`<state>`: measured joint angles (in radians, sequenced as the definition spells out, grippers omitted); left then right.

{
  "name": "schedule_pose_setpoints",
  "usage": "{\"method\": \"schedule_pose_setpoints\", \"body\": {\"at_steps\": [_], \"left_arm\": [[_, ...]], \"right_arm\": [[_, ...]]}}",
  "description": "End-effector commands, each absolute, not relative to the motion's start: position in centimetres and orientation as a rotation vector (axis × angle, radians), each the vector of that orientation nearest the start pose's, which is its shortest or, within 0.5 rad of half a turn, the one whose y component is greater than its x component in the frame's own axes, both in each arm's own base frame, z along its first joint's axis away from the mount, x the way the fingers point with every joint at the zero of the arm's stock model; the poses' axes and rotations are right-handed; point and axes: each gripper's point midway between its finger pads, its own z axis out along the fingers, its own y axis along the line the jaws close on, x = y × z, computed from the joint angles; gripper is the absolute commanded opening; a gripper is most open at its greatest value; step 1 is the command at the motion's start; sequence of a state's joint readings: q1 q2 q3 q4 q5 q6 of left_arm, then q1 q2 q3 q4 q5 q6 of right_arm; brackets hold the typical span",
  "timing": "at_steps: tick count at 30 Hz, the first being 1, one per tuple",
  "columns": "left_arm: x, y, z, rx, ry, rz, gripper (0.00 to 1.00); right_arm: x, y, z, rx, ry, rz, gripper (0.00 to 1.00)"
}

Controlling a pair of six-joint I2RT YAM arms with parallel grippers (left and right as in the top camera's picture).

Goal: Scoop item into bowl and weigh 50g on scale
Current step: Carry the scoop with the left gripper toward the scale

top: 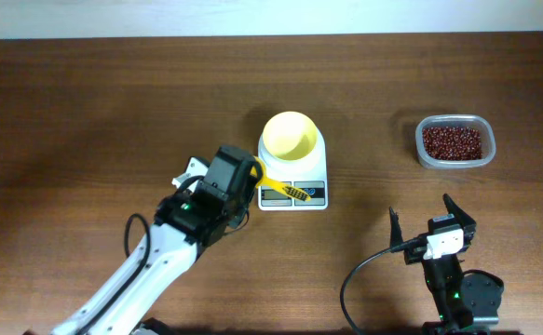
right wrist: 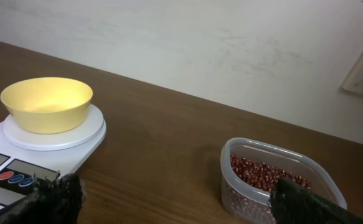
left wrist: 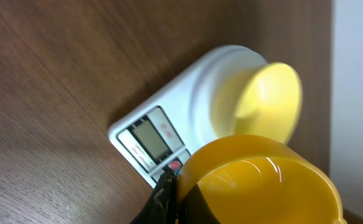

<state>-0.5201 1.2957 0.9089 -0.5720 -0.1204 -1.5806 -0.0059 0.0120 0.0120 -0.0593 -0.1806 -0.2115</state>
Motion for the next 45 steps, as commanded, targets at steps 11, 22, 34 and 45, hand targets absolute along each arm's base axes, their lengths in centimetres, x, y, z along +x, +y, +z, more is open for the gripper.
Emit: {"method": "schedule_pose_setpoints", "body": {"at_steps": [11,22,34,45], "left_arm": [[31.4,-15.9,11.6,-1.464,2.263,-0.65,0.0],[31.4,-15.9,11.7,-1.463,2.261,-0.654,0.0],[31.8,-16.2,12.0,-1.456,2.248,-0.681,0.0],[32.0,-16.3,12.1,-1.453,2.242,-0.69,0.0]], "right_arm": [[24.0,4.6,16.2,-0.37,1.579,0.07,0.99],[23.4,6.5,17.1,0.231,1.635,0.828,0.99],[23.2,6.9,16.9,0.764,1.593,1.314,0.99],[23.4,6.3,17.7,0.45,1.612,1.005,0.99]]}}
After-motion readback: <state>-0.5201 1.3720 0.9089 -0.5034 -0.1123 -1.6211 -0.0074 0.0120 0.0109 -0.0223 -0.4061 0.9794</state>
